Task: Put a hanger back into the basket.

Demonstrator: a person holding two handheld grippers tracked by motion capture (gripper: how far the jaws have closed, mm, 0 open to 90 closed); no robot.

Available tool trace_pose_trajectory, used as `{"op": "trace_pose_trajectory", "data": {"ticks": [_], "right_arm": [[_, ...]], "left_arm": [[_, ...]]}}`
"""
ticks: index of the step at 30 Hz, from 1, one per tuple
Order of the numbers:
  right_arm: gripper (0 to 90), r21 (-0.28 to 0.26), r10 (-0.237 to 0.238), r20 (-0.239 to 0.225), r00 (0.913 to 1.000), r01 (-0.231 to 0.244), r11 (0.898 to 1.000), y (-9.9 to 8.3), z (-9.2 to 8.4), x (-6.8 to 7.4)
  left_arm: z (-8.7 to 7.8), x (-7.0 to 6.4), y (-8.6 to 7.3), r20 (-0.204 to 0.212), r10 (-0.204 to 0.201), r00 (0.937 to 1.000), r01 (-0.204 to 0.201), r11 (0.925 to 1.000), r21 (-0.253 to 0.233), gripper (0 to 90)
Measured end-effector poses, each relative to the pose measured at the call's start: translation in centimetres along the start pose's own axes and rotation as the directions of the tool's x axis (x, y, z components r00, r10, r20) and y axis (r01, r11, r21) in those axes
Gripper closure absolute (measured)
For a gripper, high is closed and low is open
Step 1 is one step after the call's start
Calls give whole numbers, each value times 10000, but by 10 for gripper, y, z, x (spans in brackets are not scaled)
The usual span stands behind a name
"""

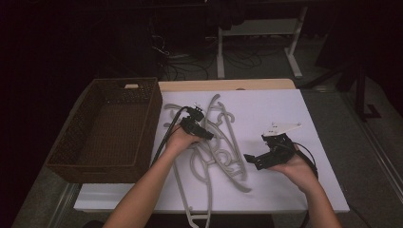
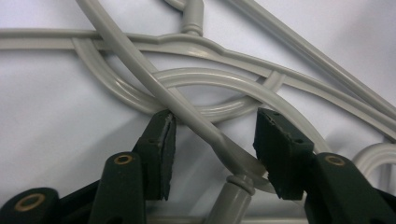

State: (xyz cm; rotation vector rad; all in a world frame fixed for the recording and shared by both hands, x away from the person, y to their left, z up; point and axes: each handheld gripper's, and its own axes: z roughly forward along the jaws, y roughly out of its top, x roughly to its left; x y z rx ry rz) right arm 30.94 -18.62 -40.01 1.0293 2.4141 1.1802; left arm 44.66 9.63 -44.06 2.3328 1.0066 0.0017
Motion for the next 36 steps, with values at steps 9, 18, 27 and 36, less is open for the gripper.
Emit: {"op": "trace_pose_trajectory", "data": {"ticks": [9,18,27,36], "right_arm": [[0,-84,41,32,10000,-41,10000,0,-1,-1],[0,-151,62,76,10000,-61,9999,0,-3,-3],[0,-168,117,94,9999,-115,9998,-1,-4,-3],[0,-361,115,-3,9999,-115,9993,0,-7,-3]], "left_arm": [[-2,3,0,319,-614,9976,623,9977,-284,594],[-3,1,2,852,-899,9923,972,9915,-869,715],[-12,-5,10,1550,-899,9838,1147,9805,-1598,799],[-33,-27,35,1692,-181,9854,544,9756,-2126,821]]}}
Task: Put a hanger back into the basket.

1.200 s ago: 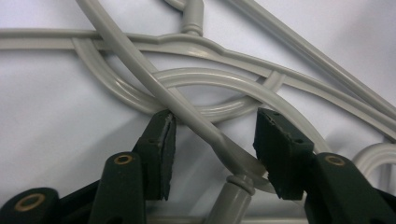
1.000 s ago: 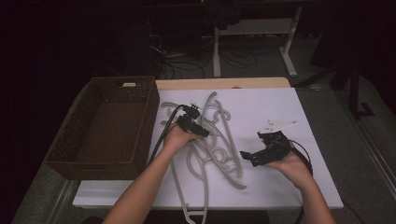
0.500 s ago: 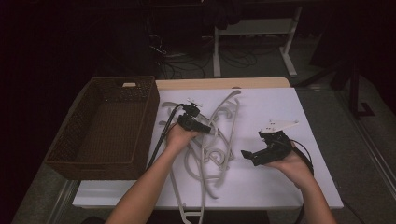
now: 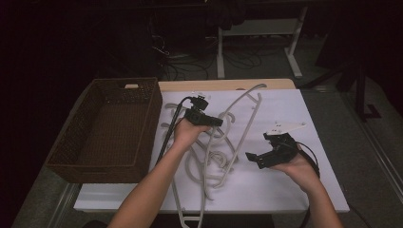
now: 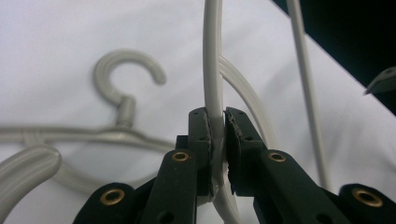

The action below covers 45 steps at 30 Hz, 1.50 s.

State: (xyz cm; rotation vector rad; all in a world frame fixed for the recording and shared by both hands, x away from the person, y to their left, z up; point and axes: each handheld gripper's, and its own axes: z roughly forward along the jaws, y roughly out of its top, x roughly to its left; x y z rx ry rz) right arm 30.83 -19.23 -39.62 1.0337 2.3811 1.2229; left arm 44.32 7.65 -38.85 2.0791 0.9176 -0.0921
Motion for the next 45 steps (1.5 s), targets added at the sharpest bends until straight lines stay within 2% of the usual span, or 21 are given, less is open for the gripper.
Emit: {"op": "trace_pose_trajectory", "data": {"ticks": [4,8,10,18,22,24,26,29,34,37,38,39,41,44,45], "right_arm": [[0,-138,61,-63,10000,-62,9999,0,-2,-1],[0,-328,114,-116,9999,-118,9994,0,-6,-2],[0,-416,163,-133,9998,-168,9990,0,-8,-2],[0,-455,210,-155,9997,-217,9987,0,-9,-3],[0,-441,193,-145,9997,-199,9988,0,-8,-3],[0,-432,180,-136,9997,-186,9989,0,-8,-3],[0,-423,171,-138,9998,-176,9989,0,-8,-3],[0,-380,167,-138,9998,-172,9991,0,-7,-3],[0,-369,196,-126,9997,-201,9991,-1,-7,-3],[0,-371,219,-119,9997,-224,9991,-1,-7,-4],[0,-371,219,-119,9997,-224,9991,-1,-7,-4],[0,-372,217,-122,9997,-222,9991,-1,-7,-4],[0,-364,226,-116,9997,-230,9991,-1,-7,-4],[0,-353,218,-112,9997,-222,9991,-1,-7,-4],[0,-337,216,-109,9997,-220,9992,-1,-6,-4]], "left_arm": [[-8,-11,14,-41,390,9992,-390,9992,-53,825],[-19,-19,26,-311,844,9960,-844,9964,1,827],[-25,-21,32,-368,922,9951,-922,9957,13,827],[-61,-20,44,-807,1336,9877,-1327,9910,166,828],[-75,-14,44,-947,1541,9835,-1497,9874,514,827],[-77,-11,42,-1013,1722,9798,-1648,9833,778,827],[-75,-7,37,-915,1738,9805,-1641,9808,1053,827],[-65,-3,29,-530,1946,9795,-1846,9709,1528,827],[-39,1,18,106,2408,9705,-2365,9429,2346,827],[-23,5,13,626,2435,9679,-2514,9320,2610,826],[-23,5,13,626,2435,9679,-2514,9320,2610,826],[-12,7,9,810,2432,9666,-2562,9258,2780,826],[-1,9,5,1119,2315,9664,-2546,9223,2909,826],[16,12,0,1411,2340,9620,-2681,9081,3216,824],[20,13,-2,1489,2415,9589,-2786,9007,3334,824]]}}
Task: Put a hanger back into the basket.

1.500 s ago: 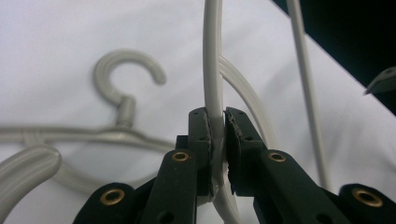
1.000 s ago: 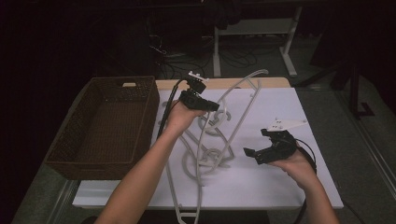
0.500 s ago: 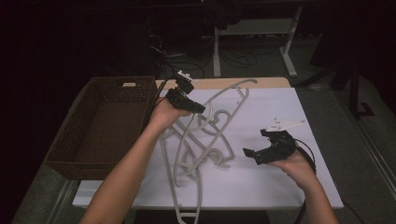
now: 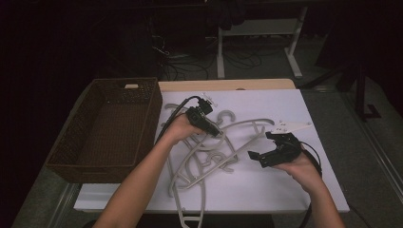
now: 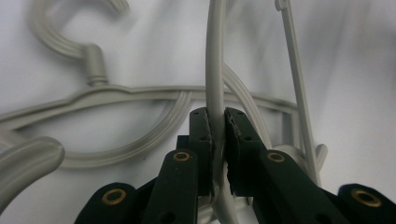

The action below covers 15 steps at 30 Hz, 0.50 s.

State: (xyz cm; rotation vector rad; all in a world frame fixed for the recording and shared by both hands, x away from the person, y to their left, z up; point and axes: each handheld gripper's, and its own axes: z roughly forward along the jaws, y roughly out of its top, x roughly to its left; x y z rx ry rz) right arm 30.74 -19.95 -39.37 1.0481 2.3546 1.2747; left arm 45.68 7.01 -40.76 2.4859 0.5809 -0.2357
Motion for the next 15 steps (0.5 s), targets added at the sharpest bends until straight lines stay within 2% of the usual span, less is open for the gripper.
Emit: {"op": "trace_pose_trajectory", "data": {"ticks": [6,9,11,15], "right_arm": [[0,63,-36,4,10000,36,10000,-1,2,0],[0,69,-63,0,10000,63,10000,-1,2,1],[0,75,-62,7,10000,62,10000,-1,2,1],[0,95,-77,8,10000,77,9999,-1,2,1]], "left_arm": [[17,3,-3,-4,172,9999,-172,9996,206,812],[15,4,-7,-136,155,9998,-158,9997,-202,699],[9,3,-9,-413,94,9991,-111,9992,-395,590],[-9,-5,-18,-707,-150,9974,78,9949,-1007,494]]}}
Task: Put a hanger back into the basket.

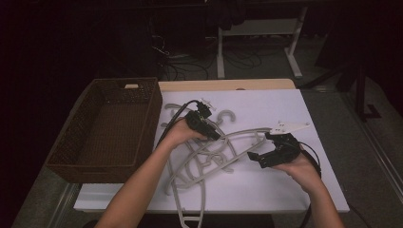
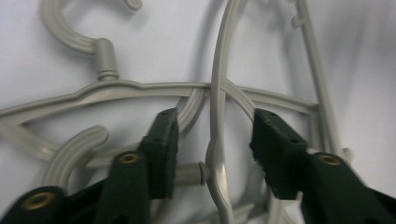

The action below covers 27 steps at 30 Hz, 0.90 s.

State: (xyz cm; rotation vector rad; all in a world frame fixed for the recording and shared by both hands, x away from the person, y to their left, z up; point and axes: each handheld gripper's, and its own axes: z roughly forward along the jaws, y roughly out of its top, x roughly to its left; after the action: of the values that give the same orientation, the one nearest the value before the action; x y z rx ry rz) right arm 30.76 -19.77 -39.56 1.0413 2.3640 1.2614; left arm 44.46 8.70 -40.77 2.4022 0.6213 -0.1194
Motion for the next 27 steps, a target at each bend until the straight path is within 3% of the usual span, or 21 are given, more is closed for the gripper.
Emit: {"op": "trace_pose_trajectory", "data": {"ticks": [2,9,15,17,27], "right_arm": [[0,14,-16,15,10000,16,10000,0,0,0],[0,69,-23,17,10000,23,10000,0,2,1],[0,148,-30,28,10000,30,9999,-1,3,2],[0,160,-37,28,10000,36,9999,-1,3,2],[0,129,-36,47,10000,36,9999,-2,2,1]], "left_arm": [[-11,-6,-6,-180,2,9998,-7,9997,-253,451],[-37,-30,-42,-684,-462,9966,409,9962,-771,460],[-35,-45,-72,-1349,-685,9885,581,9951,-796,494],[-33,-46,-81,-1366,-899,9865,778,9928,-915,519],[-20,-48,-96,-1485,-792,9857,737,9964,-420,612]]}}
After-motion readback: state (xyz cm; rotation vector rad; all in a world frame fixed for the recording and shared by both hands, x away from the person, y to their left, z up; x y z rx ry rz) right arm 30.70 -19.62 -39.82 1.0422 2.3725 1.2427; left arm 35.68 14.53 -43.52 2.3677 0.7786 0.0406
